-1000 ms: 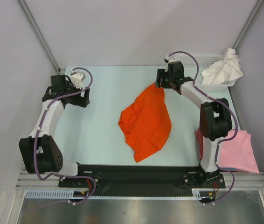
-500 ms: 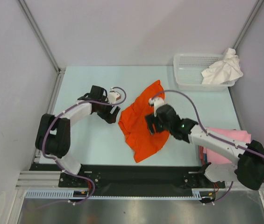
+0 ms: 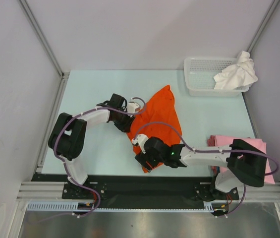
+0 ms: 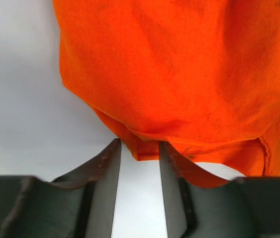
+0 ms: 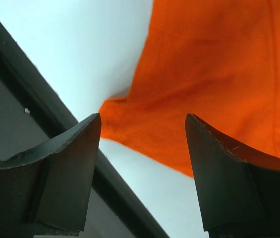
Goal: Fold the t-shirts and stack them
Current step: Flatten the tshirt out
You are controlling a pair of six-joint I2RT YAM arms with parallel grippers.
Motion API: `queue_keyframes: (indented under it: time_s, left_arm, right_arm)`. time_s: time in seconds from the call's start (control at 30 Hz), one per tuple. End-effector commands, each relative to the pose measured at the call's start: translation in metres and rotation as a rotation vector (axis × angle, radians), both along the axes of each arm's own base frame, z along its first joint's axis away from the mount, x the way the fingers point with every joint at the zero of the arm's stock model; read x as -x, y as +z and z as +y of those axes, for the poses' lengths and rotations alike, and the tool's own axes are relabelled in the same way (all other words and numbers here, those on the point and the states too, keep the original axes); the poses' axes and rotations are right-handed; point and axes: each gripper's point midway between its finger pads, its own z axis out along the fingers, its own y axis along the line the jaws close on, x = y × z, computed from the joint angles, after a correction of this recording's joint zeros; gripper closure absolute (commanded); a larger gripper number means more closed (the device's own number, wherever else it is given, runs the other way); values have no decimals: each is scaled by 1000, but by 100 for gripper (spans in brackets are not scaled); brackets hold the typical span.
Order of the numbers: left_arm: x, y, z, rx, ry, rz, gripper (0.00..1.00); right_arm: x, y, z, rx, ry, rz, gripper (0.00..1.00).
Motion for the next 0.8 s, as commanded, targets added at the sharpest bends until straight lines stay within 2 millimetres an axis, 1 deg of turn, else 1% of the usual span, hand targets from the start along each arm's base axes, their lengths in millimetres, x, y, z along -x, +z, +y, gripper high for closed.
queue_keyframes:
  time_s: [0.0, 0.03, 0.07, 0.1, 0.13, 0.17, 0.2, 0.23, 0.27, 0.3, 0.33, 0.37, 0.4, 0.43, 0.47, 0.5, 0.57, 0.6, 0.63, 0.67, 0.7, 0.77]
  left_arm:
    - [1, 6, -10, 55, -11, 14, 64]
    - [1, 6, -9, 54, -13, 11, 73]
    - [0, 8, -8, 49, -11, 2, 78]
    - [-2, 8, -4, 34, -6, -8, 84]
    - [-1, 8, -3, 31, -4, -10, 96]
    - [-1, 13, -1, 35, 1, -24, 100]
    - [-5, 16, 0, 39, 9, -42, 99]
    - [-4, 18, 2, 39, 15, -47, 100]
    - [-6, 25, 4, 41, 20, -68, 100]
    - [-8, 29, 12, 26, 32, -79, 100]
    - [-10, 35, 17, 19, 43, -92, 100]
    - [-12, 50, 22, 25, 55, -130, 100]
    - [-15, 58, 35, 10, 77, -147, 100]
    - [-16, 67, 42, 4, 85, -169, 100]
    - [-18, 80, 48, -4, 94, -203, 100]
    - [-20, 104, 58, -14, 99, -263, 100]
    - [-20, 131, 71, -48, 122, -339, 100]
    - [-16, 157, 78, -51, 124, -399, 100]
    - [-14, 169, 86, -74, 141, -429, 100]
    - [-6, 177, 92, -92, 144, -423, 100]
    - [-2, 208, 97, -83, 156, -497, 100]
    - [7, 236, 107, -102, 179, -555, 100]
  right_arm:
    - [-3, 16, 41, -74, 79, -47, 27]
    - [-2, 13, 44, -63, 80, -52, 29]
    - [-3, 0, 43, -30, 67, -42, 31]
    - [-8, -4, 40, -15, 27, -50, 34]
    - [-11, -10, 37, -2, 5, -51, 40]
    - [-13, -16, 33, 16, -16, -51, 47]
    - [-17, -19, 29, 26, -42, -58, 56]
    - [-20, -20, 28, 22, -67, -53, 80]
    - [-26, -20, 23, 26, -97, -55, 92]
    - [-33, -19, 12, 64, -142, -78, 100]
    - [-38, -15, 6, 74, -170, -95, 100]
    - [-46, -6, -1, 79, -200, -118, 100]
    - [-56, 14, -13, 81, -247, -170, 100]
    - [-63, 30, -18, 73, -260, -202, 100]
    - [-69, 44, -24, 66, -284, -227, 100]
    - [-83, 76, -37, 34, -342, -274, 100]
    - [-97, 108, -53, 19, -381, -324, 100]
    - [-109, 142, -71, -20, -444, -365, 100]
    - [-112, 158, -79, -36, -459, -383, 100]
    - [-114, 177, -87, -63, -473, -410, 100]
    - [-114, 207, -99, -120, -492, -448, 100]
    - [-110, 240, -109, -183, -501, -497, 100]
